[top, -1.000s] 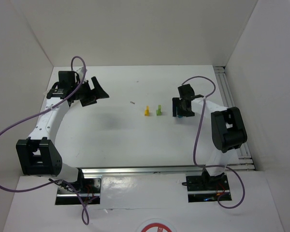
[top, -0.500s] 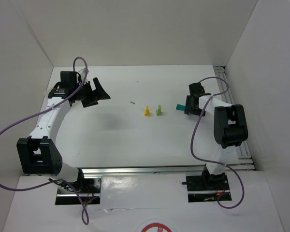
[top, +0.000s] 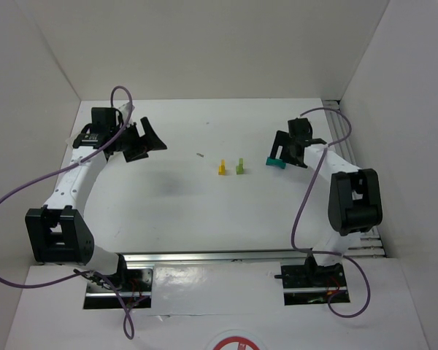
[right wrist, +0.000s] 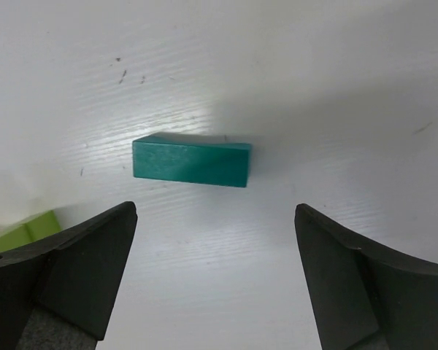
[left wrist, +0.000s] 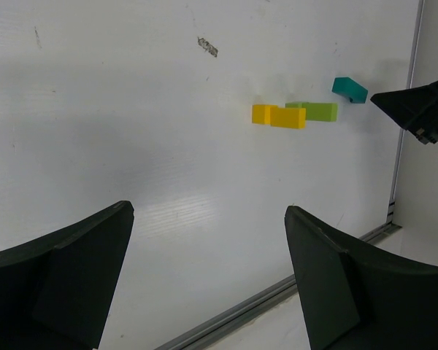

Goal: Build the wood block tower

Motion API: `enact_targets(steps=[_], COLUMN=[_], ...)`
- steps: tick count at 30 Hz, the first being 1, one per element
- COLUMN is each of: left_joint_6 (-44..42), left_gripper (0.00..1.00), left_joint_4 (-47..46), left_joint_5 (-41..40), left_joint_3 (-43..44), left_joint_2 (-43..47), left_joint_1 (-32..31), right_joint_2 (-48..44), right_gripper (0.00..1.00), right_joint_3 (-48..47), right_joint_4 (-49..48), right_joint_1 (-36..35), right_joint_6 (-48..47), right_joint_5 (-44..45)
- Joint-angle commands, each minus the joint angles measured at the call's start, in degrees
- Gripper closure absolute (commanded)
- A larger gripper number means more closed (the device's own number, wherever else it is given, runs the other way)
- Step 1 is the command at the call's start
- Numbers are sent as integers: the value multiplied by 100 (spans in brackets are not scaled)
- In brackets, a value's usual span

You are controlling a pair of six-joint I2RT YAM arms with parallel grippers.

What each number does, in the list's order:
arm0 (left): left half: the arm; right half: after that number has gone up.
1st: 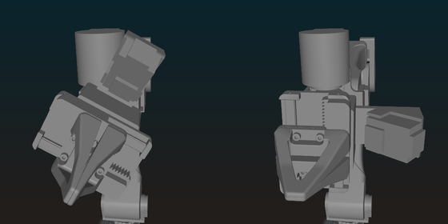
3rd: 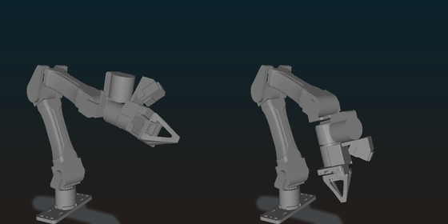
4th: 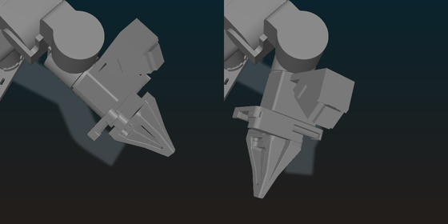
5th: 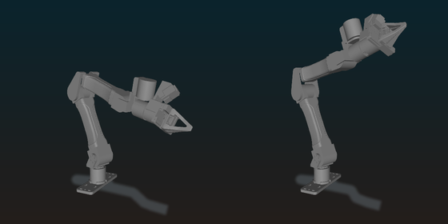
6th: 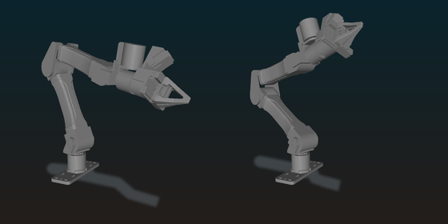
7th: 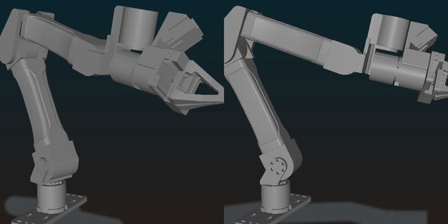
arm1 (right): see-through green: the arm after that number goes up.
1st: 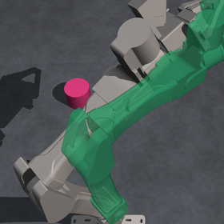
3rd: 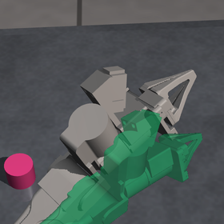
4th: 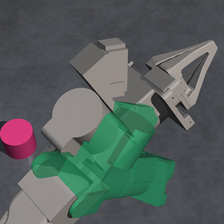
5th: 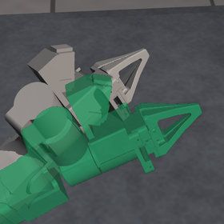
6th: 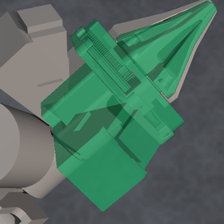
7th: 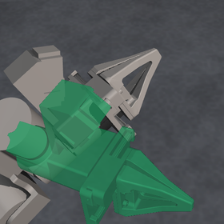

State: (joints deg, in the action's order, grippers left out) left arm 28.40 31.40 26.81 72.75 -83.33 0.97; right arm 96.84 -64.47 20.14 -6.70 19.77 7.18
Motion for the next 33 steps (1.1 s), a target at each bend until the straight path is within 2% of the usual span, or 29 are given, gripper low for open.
enact_targets(steps=[1, 9, 16, 31, 33], left_joint_6=[-151, -151, -204, -256, -256], left_gripper=[3, 3, 3, 3, 3], left_joint_4=[-81, -81, -81, -81, -81], left_joint_5=[61, 61, 9, 9, 9], left_joint_3=[117, 117, 117, 117, 117], left_joint_2=[1, 1, 54, 54, 54], left_joint_1=[-45, -45, -45, -45, -45], right_joint_2=[123, 862, 977, 1206, 1206], right_gripper=[4, 1, 1, 1, 4], right_joint_3=[-188, -759, -936, -1042, -1042], right_joint_4=[-283, 51, 192, 122, 122], right_joint_1=[-112, -560, -613, -666, -666], right_joint_6=[343, 510, 510, 510, 510], right_joint_5=[-15, 617, 987, 987, 934])
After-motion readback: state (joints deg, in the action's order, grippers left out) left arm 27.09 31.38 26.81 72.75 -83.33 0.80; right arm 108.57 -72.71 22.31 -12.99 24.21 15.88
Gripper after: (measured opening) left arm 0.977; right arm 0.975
